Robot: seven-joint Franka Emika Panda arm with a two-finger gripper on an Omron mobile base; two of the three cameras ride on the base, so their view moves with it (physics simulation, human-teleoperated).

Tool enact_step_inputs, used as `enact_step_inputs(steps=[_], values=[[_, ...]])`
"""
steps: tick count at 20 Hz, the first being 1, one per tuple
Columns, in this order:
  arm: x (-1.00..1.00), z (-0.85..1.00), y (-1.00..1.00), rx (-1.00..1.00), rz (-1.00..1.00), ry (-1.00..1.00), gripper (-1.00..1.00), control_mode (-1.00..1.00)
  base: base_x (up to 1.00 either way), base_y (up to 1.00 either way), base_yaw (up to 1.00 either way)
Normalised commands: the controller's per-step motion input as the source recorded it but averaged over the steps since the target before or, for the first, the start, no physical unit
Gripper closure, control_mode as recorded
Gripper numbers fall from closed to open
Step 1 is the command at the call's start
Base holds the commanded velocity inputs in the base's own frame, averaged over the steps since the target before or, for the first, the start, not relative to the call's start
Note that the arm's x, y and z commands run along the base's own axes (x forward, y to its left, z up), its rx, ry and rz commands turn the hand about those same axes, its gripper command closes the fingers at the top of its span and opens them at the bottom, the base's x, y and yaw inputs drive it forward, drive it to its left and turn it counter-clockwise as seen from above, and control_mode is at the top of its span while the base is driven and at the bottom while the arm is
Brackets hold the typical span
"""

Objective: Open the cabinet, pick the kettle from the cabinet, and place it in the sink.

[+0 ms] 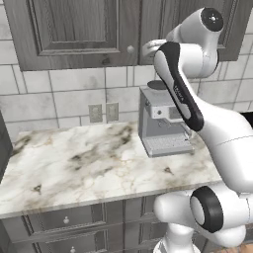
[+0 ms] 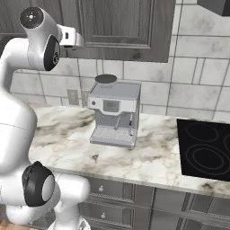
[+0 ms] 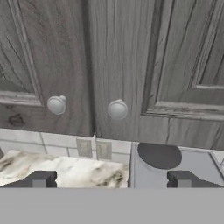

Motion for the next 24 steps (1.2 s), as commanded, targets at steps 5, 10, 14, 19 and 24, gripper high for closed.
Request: enact_step_inputs(steps=[5,10,14,19,24], values=[[0.38,0.00,0.11,0.00,0.00,0.02,-1.00,-1.00,0.00,0.00,0.00],[0.39,0.01,0.13,0.00,0.00,0.04,-1.00,-1.00,0.00,0.00,0.00],[0.36,0.05,0.11,0.00,0.00,0.00,-1.00,-1.00,0.00,0.00,0.00],[0.35,0.03,0.02,0.00,0.00,0.00,-1.00,-1.00,0.00,0.00,0.00],[0.30,-0.04,-0.01,0.00,0.00,0.01,-1.00,-1.00,0.00,0.00,0.00]])
